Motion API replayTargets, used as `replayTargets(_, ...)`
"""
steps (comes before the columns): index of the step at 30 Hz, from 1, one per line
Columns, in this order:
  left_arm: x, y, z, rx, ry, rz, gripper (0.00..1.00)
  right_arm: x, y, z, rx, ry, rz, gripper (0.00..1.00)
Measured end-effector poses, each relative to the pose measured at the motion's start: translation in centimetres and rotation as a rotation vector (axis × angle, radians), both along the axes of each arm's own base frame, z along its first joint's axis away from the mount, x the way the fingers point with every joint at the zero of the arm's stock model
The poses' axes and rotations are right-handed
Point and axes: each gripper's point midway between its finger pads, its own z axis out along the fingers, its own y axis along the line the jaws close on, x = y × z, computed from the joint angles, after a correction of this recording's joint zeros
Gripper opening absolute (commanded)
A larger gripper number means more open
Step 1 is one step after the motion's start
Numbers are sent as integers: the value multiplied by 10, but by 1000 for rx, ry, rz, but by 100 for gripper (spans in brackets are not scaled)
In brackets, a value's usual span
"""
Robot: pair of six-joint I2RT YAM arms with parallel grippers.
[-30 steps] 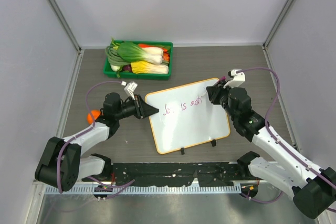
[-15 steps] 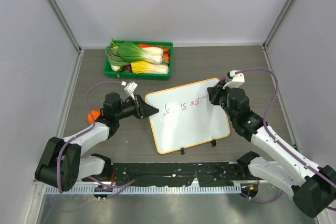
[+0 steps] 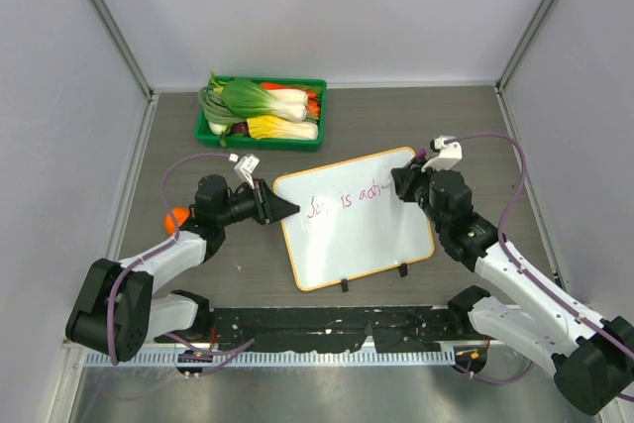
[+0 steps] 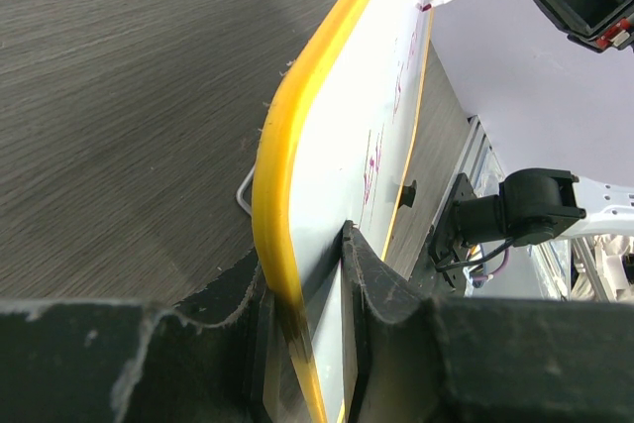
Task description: Write a sentence on the whiteboard
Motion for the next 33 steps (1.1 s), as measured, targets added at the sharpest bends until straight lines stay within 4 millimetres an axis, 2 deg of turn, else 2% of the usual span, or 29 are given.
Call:
replayTargets(13,0,0,0,0,0,0,0,-10,-1,-9,0,26,21,1)
replayTargets(21,0,0,1,-1,-2,0,0,-14,0,-8,2,32,35,1)
replayTargets(33,0,0,1,-1,-3,0,0,-2,3,23,30,-28,17,1)
